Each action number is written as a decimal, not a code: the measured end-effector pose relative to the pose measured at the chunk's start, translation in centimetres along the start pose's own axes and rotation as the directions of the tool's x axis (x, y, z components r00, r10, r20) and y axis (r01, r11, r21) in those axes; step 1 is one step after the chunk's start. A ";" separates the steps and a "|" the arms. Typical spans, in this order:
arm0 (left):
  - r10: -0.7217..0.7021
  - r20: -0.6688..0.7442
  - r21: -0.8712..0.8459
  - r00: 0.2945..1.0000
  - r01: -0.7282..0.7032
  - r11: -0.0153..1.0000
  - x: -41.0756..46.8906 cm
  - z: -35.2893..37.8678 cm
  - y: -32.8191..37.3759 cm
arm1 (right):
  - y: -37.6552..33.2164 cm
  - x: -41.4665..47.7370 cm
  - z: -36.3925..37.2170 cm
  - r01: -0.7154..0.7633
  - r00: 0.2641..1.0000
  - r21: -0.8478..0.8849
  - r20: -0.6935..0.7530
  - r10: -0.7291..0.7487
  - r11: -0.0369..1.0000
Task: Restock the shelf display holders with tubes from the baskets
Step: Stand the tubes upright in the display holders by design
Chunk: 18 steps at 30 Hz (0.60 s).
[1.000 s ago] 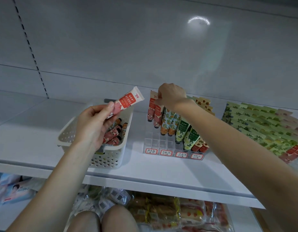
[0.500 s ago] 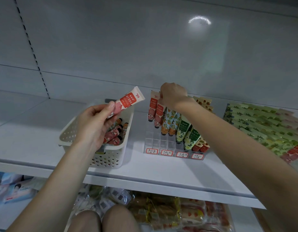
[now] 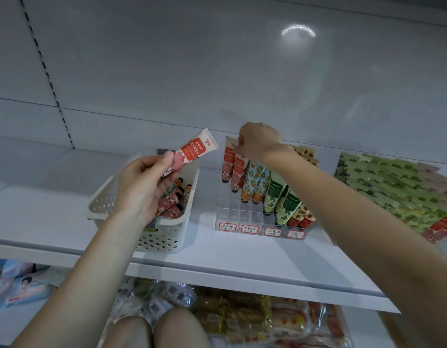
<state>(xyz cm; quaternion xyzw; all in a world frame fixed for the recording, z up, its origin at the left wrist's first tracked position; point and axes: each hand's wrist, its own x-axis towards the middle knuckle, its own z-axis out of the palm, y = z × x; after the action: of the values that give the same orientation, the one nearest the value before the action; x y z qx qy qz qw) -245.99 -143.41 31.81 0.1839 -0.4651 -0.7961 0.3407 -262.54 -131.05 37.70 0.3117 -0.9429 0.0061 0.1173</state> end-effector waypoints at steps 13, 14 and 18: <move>0.010 0.052 -0.020 0.999 -0.009 1.000 -0.5 2.1 0.0 | -1.7 -4.6 -3.2 0.108 0.989 0.889 -0.052 -0.136 0.444; 0.025 0.060 0.006 0.998 -0.026 1.000 -0.6 2.3 0.0 | -1.5 -4.6 -3.5 0.101 0.992 0.900 -0.060 -0.107 0.425; 0.240 0.059 0.376 0.969 -0.244 0.894 -1.6 2.4 -1.2 | 0.9 -4.0 -5.1 0.130 0.972 0.817 -0.216 0.089 0.562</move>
<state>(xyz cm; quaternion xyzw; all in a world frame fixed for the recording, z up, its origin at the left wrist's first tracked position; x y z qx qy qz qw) -246.83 -140.38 31.92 0.1827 -0.6320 -0.6430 0.3922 -258.81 -127.56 41.82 0.3381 -0.8058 0.4815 0.0676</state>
